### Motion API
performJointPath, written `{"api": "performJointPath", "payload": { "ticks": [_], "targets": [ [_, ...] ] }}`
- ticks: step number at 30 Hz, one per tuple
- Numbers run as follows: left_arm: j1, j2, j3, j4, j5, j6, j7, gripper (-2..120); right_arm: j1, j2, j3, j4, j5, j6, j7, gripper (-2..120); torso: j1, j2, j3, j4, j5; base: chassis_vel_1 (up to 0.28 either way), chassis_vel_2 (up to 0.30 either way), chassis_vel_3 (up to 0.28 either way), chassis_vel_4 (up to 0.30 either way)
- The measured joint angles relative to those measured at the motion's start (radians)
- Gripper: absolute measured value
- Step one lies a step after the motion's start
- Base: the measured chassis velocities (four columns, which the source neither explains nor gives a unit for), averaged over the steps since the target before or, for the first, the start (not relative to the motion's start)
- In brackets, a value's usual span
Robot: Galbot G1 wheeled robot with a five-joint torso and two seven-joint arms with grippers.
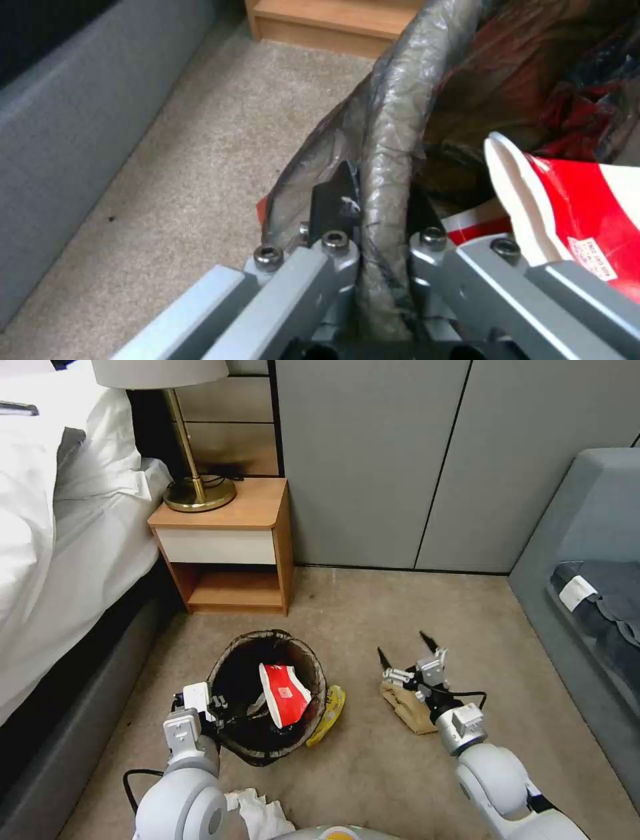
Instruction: Pick up the trash bin, then pick up the garbage from the floor and place it into the trash bin.
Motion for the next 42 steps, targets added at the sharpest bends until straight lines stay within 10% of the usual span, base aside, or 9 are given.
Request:
{"api": "performJointPath", "payload": {
  "ticks": [23,42],
  "targets": [
    [0.006,0.000,-0.003,0.009,0.001,0.004,-0.002,0,0.373,0.061,-0.055,-0.775,-0.097,0.096,-0.292,100,0.000,0.000,0.000,-0.0001,0.0000,0.000,0.000,0.000,0.000],
    [0.002,-0.006,0.005,0.021,0.007,0.006,-0.004,0,0.401,0.146,-0.029,-0.918,-0.113,0.198,-0.371,100,0.000,0.000,0.000,0.0000,-0.0001,0.000,0.000,0.000,0.000]
  ]
}}
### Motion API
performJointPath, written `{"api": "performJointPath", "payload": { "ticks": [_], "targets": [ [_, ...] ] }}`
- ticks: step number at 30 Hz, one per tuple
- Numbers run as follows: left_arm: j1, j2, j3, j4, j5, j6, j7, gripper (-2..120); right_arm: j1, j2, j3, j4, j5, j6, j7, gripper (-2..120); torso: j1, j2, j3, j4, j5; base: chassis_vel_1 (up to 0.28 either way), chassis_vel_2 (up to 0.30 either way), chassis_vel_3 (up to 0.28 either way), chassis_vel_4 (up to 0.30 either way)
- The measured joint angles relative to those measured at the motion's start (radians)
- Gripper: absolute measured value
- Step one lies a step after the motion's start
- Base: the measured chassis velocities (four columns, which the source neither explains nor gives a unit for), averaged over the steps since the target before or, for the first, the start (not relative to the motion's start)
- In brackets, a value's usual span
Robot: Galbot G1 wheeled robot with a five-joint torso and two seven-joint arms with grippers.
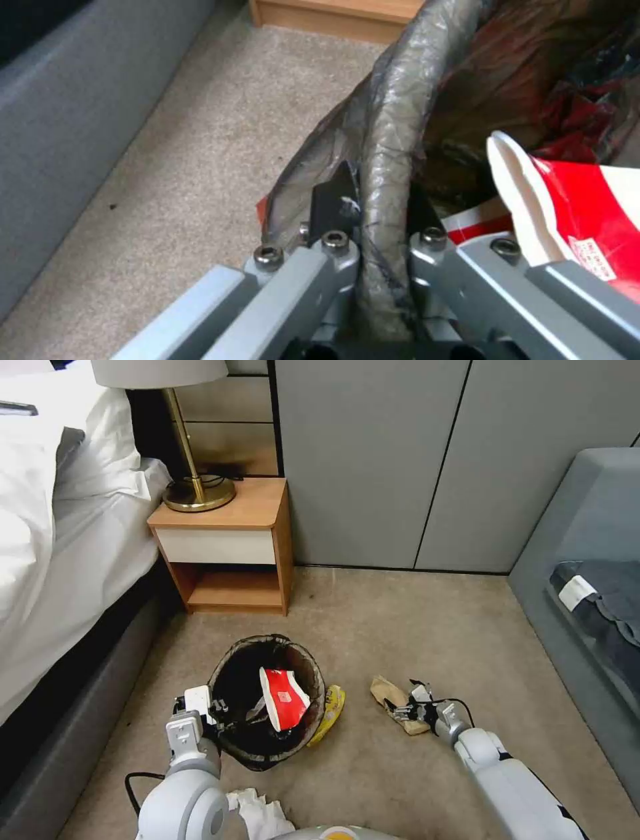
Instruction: Pick up the trash bin, then pick up the garbage from the floor and place it into the trash bin.
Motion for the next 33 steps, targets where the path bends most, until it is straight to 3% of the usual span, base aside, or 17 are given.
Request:
{"api": "performJointPath", "payload": {
  "ticks": [6,9,18,25,33],
  "targets": [
    [0.000,0.001,0.000,0.000,0.000,0.000,0.000,0,-0.003,0.015,0.006,-0.025,-0.001,0.031,-0.013,91,0.000,0.000,0.000,-0.0002,-0.0001,0.000,0.000,0.000,0.000],
    [-0.001,0.001,-0.001,0.000,-0.001,-0.001,0.000,0,-0.005,0.026,0.007,-0.032,-0.001,0.039,-0.013,75,0.000,0.000,0.000,-0.0002,-0.0002,0.000,0.000,0.000,0.000],
    [-0.001,-0.001,0.000,-0.003,-0.001,-0.001,0.000,0,-0.005,0.031,0.006,-0.029,0.004,0.042,-0.007,53,0.000,0.000,0.000,-0.0002,0.0001,0.000,0.000,0.000,0.000],
    [-0.001,-0.002,0.000,-0.003,-0.001,-0.003,0.000,0,-0.007,0.031,0.007,-0.028,0.014,0.053,-0.004,22,0.000,0.000,0.000,0.0000,0.0001,0.000,0.000,0.000,0.000],
    [-0.002,0.002,0.000,-0.004,-0.001,-0.003,0.000,0,-0.007,0.027,0.006,-0.019,0.026,0.060,0.003,0,0.000,0.000,0.000,0.0000,0.0002,0.000,0.000,0.000,0.000]
  ]
}}
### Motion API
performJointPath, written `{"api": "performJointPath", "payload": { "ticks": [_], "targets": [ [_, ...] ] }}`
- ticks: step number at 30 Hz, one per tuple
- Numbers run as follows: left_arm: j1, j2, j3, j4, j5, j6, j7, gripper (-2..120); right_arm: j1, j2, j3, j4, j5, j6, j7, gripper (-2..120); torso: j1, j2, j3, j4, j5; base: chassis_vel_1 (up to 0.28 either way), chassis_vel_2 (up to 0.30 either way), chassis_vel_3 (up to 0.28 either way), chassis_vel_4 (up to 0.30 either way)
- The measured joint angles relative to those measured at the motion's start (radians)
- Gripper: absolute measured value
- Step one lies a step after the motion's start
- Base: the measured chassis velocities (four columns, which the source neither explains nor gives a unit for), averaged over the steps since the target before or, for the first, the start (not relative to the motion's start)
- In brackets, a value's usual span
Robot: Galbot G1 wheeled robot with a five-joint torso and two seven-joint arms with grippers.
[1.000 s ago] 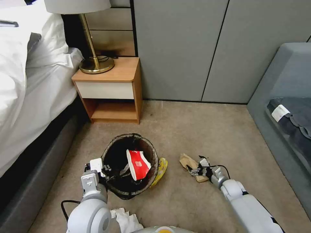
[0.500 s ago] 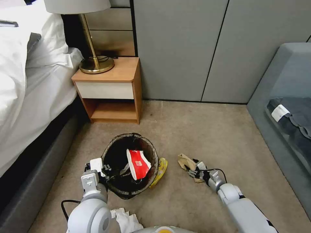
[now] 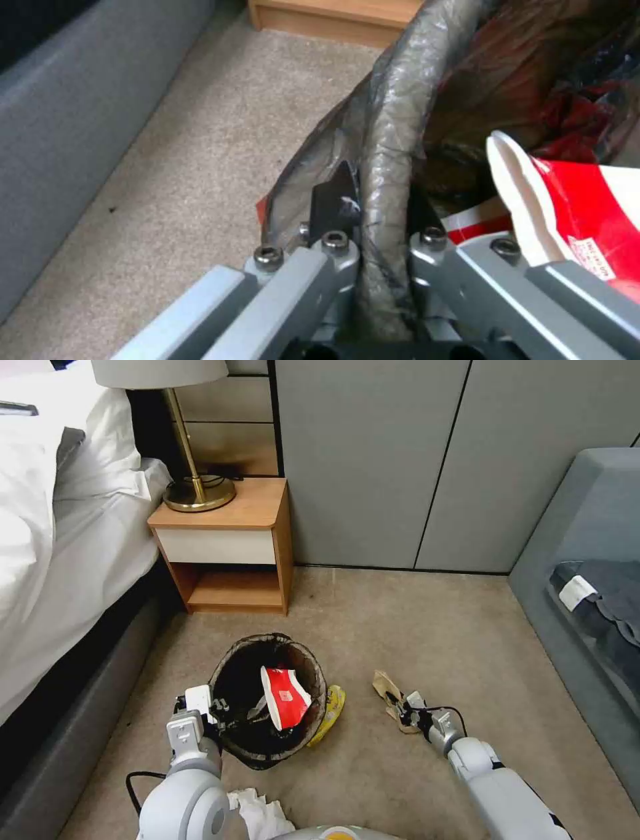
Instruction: Pick up the trash bin, then pick up the garbage from the floor and place it into the trash bin.
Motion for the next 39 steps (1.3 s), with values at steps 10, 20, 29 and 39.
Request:
{"api": "performJointPath", "payload": {
  "ticks": [10,20,29,39],
  "targets": [
    [0.000,0.003,0.000,-0.001,-0.001,-0.001,0.000,0,-0.019,-0.002,0.000,0.050,0.025,0.026,0.040,0,0.000,0.000,0.000,-0.0001,-0.0002,0.000,0.000,0.000,0.000],
    [0.000,0.008,0.001,0.001,-0.005,-0.001,0.000,0,-0.126,-0.016,0.014,0.439,0.187,0.043,0.185,0,0.000,0.000,0.000,-0.0002,-0.0001,0.000,0.000,0.000,0.000],
    [-0.007,0.013,0.007,0.010,-0.004,-0.002,0.000,0,-0.252,-0.050,-0.015,0.939,0.281,0.107,0.175,0,0.000,0.000,0.000,-0.0001,-0.0001,0.000,0.000,0.000,0.000],
    [-0.010,0.016,0.009,0.007,-0.003,-0.002,0.001,0,-0.325,-0.088,-0.188,1.108,0.135,0.152,0.109,0,0.000,0.000,0.000,0.0000,-0.0004,0.000,0.000,0.000,0.000]
  ]
}}
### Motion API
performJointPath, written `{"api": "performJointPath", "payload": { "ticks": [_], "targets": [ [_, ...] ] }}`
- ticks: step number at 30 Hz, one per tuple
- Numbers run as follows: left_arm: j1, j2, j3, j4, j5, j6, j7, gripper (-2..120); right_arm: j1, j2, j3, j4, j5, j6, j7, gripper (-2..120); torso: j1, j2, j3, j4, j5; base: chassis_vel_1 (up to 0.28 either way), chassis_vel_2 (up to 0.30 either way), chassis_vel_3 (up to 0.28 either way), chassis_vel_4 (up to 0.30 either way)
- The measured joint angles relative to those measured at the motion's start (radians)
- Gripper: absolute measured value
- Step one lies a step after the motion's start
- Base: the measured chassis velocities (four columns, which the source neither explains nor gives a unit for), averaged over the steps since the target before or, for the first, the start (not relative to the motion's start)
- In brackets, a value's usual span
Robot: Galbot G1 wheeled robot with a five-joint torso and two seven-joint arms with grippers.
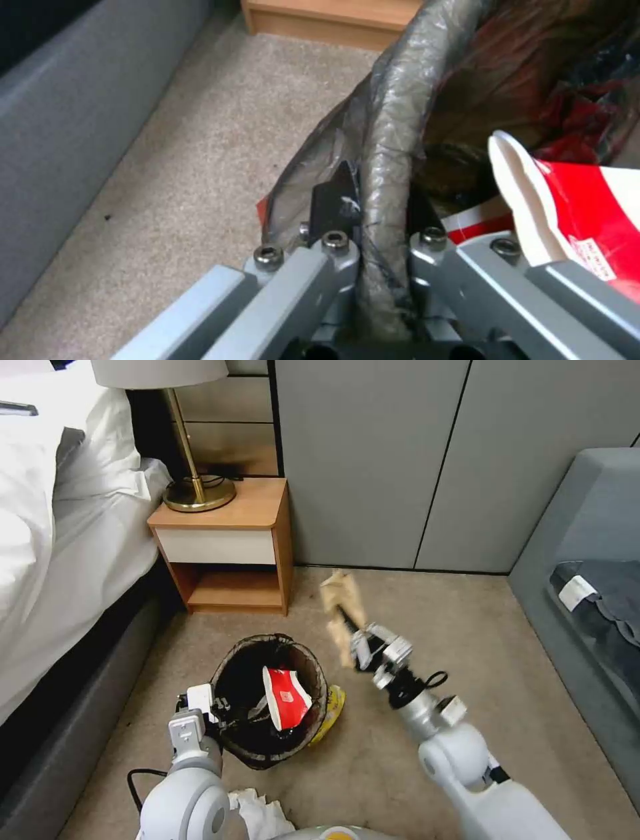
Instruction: Pick up the trash bin, then pick up the garbage from the floor and place it into the trash bin.
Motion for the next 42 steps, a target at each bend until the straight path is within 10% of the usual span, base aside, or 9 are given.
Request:
{"api": "performJointPath", "payload": {
  "ticks": [31,42],
  "targets": [
    [0.016,-0.025,0.034,-0.004,0.029,-0.002,0.004,0,0.133,0.144,-0.169,-0.387,-0.108,0.007,0.044,0,0.000,0.000,0.000,0.0000,0.0000,0.000,0.000,0.000,0.000],
    [0.019,-0.024,0.034,-0.014,0.028,-0.002,0.004,0,0.112,0.136,-0.177,-0.388,-0.132,0.006,0.046,39,0.000,0.000,0.000,0.0000,0.0001,0.000,0.000,0.000,0.000]
  ]
}}
